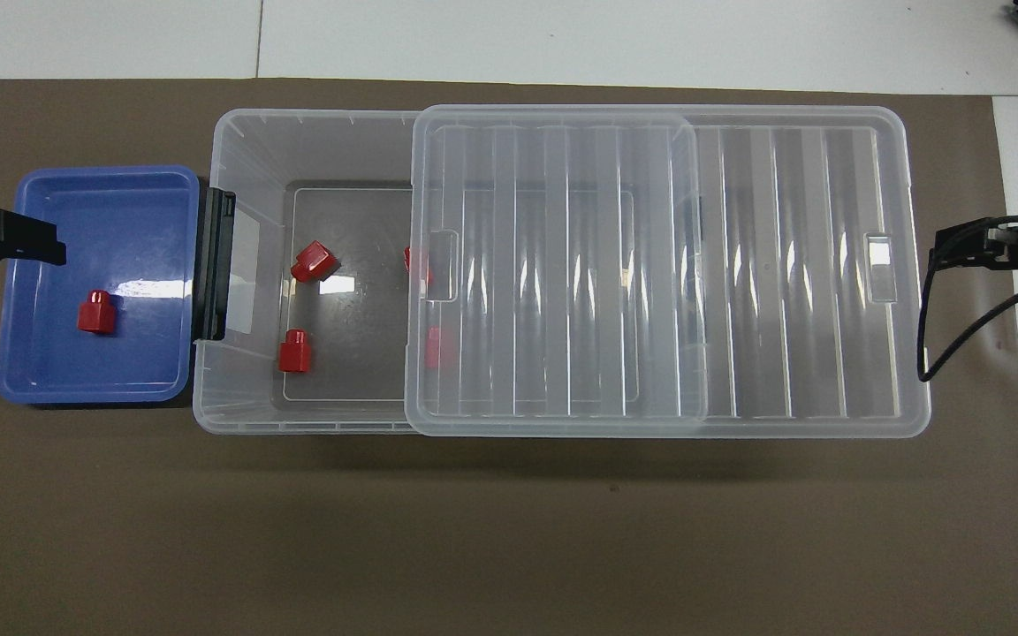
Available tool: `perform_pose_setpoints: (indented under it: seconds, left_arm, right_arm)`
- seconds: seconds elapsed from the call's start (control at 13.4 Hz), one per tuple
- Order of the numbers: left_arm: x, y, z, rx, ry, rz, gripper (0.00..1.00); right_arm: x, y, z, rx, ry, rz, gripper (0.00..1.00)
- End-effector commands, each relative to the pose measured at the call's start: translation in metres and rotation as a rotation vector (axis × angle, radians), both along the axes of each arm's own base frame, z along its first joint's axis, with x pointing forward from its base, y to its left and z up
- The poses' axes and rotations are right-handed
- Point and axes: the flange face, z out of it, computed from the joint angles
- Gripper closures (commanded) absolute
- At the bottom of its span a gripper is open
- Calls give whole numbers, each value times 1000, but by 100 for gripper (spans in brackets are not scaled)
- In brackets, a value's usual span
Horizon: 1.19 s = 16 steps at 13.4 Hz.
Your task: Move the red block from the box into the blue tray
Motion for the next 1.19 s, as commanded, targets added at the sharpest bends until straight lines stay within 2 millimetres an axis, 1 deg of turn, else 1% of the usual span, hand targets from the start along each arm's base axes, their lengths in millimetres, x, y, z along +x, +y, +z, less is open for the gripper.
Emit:
perform_pose_setpoints:
  seconds: [0.0, 0.07, 0.15, 0.22, 0.3, 0.52, 0.67, 0.75, 0.82, 0.97, 1.12]
  left_arm:
    - [-20, -25, 12, -5, 28, -20, 0]
    - [-20, -24, 11, -5, 22, -19, 0]
    - [-19, -21, 11, -5, 20, -14, 0]
    - [-19, -18, 11, -5, 20, -13, 0]
    - [-19, -21, 12, -5, 18, -17, 0]
    - [-21, -26, 11, -5, 32, -19, 0]
    - [-24, -27, 17, -4, 26, -19, 0]
    - [-25, -26, 17, -4, 29, -16, 0]
    - [-25, -25, 17, -5, 31, -7, 0]
    - [-26, -39, 17, -6, 33, 45, 0]
    - [-28, -46, 16, -8, 26, 87, 0]
  right_arm:
    - [-9, -13, -12, 8, -38, 5, 62]
    - [-6, -22, -16, 7, -53, -9, 88]
    - [-3, -34, -20, 4, -68, -27, 100]
    - [1, -45, -27, 4, -75, -43, 100]
    - [5, -52, -33, 2, -88, -53, 100]
    - [19, -58, -51, 4, -109, -69, 100]
    - [24, -65, -64, 2, -122, -76, 100]
    - [25, -64, -72, 2, -126, -74, 100]
    - [24, -59, -79, 2, -124, -62, 100]
    - [20, -55, -92, 5, -102, -53, 100]
    - [18, -50, -95, 6, -91, -42, 100]
